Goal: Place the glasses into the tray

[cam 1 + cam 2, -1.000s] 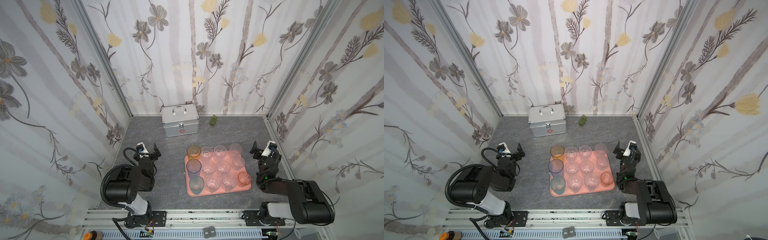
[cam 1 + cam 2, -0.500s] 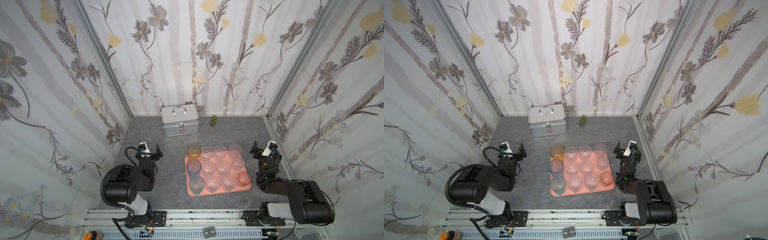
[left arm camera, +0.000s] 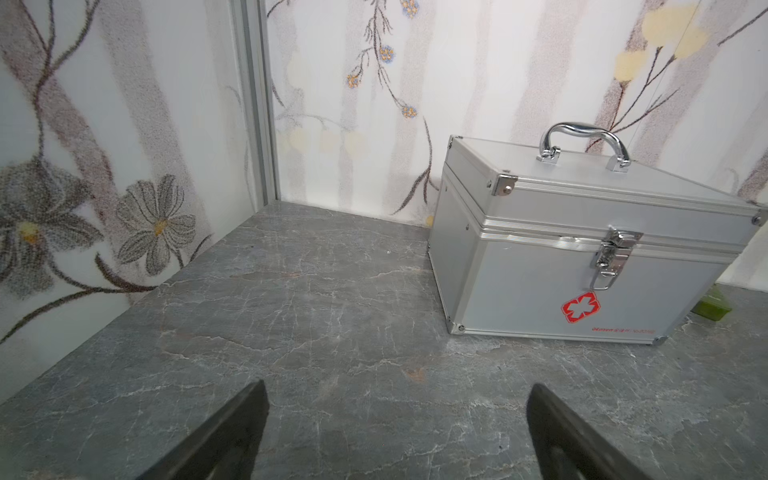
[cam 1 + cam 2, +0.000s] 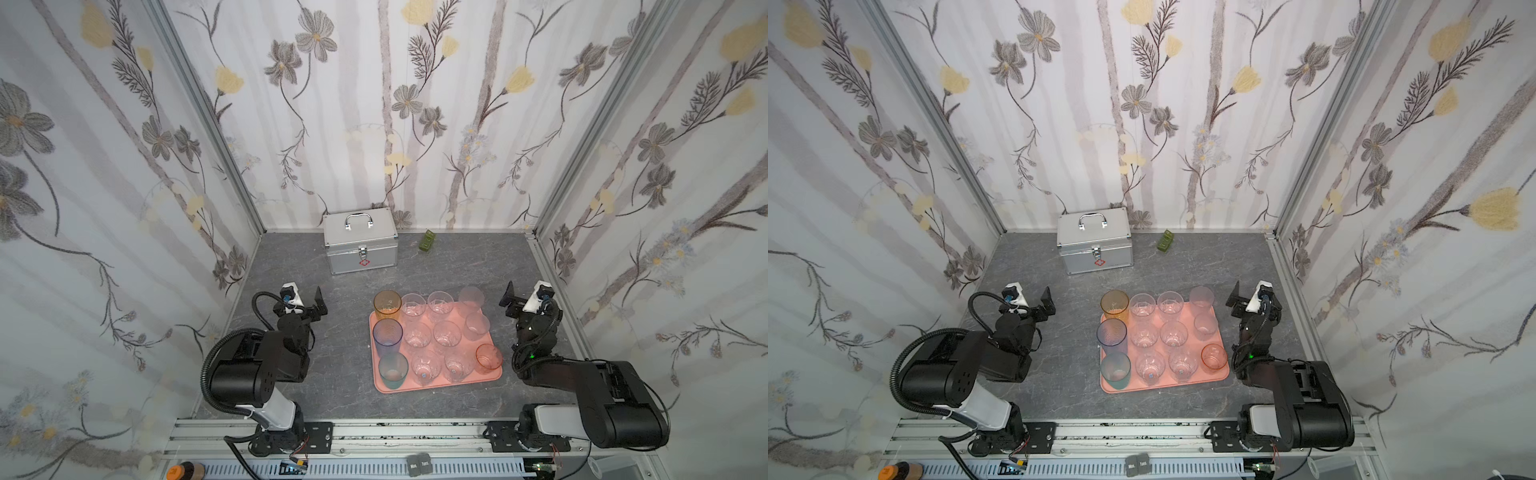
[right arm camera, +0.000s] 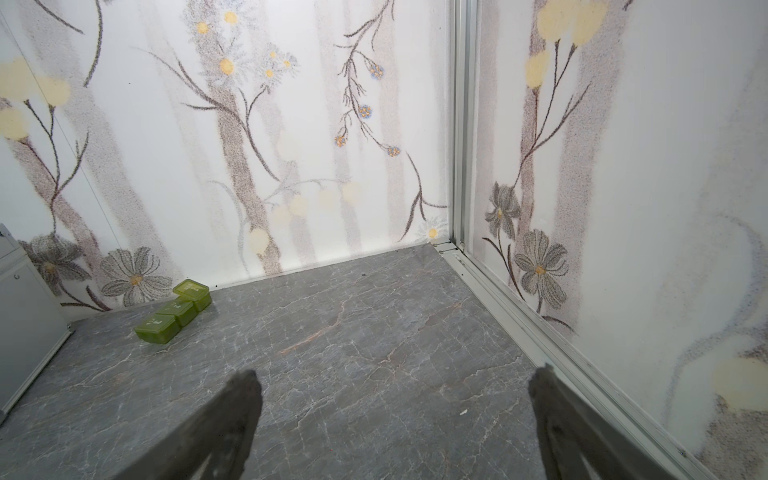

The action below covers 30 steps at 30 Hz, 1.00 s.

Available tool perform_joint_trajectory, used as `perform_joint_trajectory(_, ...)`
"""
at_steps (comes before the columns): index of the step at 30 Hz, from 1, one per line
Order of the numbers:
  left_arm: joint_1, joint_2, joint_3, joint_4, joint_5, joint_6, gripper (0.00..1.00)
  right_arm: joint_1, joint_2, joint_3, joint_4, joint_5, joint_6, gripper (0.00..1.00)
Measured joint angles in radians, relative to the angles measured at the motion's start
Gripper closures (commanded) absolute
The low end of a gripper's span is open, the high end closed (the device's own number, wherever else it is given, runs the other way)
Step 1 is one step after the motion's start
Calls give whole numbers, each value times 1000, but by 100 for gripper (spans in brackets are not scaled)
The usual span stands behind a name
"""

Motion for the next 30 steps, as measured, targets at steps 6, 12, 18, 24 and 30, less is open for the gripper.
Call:
perform_joint_trajectory(6,0,0,0,0,14,3,0,0,0,0,0,0,0,0)
perform_joint_trajectory(12,0,0,0,0,70,27,0,0,0,0,0,3,0,0)
perform_joint_trajectory(18,0,0,0,0,89,34,0,0,0,0,0,3,0,0)
perform_joint_trajectory(24,0,-1,-1,0,95,34,0,1,0,0,0,3,0,0)
perform_joint_trajectory(30,-8,-4,-3,0,103,42,0,1,0,0,0,3,0,0)
